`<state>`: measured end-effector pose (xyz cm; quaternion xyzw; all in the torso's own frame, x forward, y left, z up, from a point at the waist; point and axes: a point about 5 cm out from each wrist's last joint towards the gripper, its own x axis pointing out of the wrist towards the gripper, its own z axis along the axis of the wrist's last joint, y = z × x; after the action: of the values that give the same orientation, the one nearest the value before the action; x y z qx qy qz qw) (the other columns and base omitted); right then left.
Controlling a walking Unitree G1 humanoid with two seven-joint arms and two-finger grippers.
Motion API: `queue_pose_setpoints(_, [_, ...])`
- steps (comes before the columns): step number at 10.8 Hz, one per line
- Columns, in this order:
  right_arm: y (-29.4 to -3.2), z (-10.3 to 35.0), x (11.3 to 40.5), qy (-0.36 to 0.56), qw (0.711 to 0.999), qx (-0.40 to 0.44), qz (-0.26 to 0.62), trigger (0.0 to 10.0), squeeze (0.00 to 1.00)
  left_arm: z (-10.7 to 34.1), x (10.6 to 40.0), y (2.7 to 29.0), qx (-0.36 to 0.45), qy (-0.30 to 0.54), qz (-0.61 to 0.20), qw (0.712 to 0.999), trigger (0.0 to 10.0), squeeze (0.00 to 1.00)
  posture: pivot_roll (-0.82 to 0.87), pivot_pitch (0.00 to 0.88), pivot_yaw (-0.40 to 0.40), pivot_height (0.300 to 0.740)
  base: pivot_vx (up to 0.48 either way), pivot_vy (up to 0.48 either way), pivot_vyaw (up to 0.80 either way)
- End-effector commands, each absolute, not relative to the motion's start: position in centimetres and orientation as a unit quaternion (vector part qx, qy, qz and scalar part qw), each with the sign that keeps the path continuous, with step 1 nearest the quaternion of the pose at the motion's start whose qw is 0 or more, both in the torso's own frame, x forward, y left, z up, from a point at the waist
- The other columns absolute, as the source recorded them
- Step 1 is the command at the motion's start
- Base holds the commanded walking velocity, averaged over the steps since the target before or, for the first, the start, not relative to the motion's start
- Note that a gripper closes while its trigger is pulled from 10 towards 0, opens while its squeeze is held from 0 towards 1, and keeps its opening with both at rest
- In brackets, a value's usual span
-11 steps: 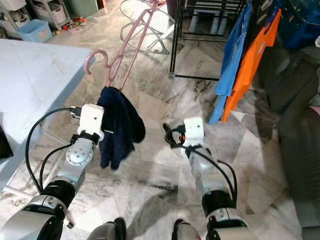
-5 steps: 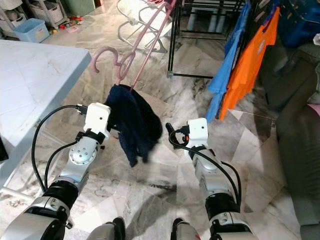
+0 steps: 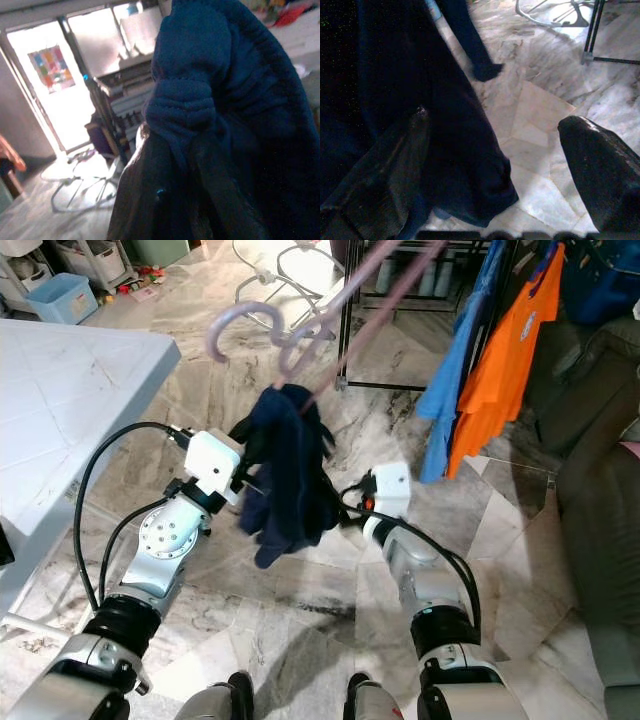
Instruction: Hang hanger
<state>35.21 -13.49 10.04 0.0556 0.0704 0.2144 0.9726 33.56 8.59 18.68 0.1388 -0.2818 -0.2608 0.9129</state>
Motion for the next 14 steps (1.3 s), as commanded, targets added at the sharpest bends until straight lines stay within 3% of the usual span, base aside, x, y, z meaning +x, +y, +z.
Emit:
queue_pose_setpoints(1, [-13.1,10.3,35.3,0.073,0.97,0.061,0.225,10.0,0.0,19.4,33.3,8.4,0.133,-0.298,-0.265,0.907,0.0,0.0,-0.17,0.216,0.044,0.74,0.0,0.0,0.0])
queue_pose_setpoints(6, [-14.4,12.6,34.2,0.009,0.96,0.082,0.269,10.0,0.0,18.4,34.2,9.8,0.155,-0.26,-0.238,0.923,0.0,0.0,-0.18,0.221,0.046,0.74,0.0,0.0,0.0])
queue_pose_setpoints(10, [-13.0,11.5,31.8,0.039,0.931,0.068,0.356,10.0,0.0,18.9,34.4,9.5,0.156,-0.264,-0.238,0.922,0.0,0.0,-0.19,0.229,0.056,0.74,0.0,0.0,0.0])
queue_pose_setpoints(12, [-14.7,11.5,33.5,0.043,0.96,0.055,0.272,10.0,0.0,21.0,33.4,8.9,0.138,-0.309,-0.263,0.903,0.0,0.0,-0.19,0.231,0.055,0.74,0.0,0.0,0.0])
queue_pose_setpoints(14, [-14.9,12.6,34.1,0.022,0.96,0.058,0.273,10.0,0.0,21.1,33.4,9.2,0.141,-0.311,-0.261,0.903,0.0,0.0,-0.18,0.229,0.05,0.74,0.0,0.0,0.0])
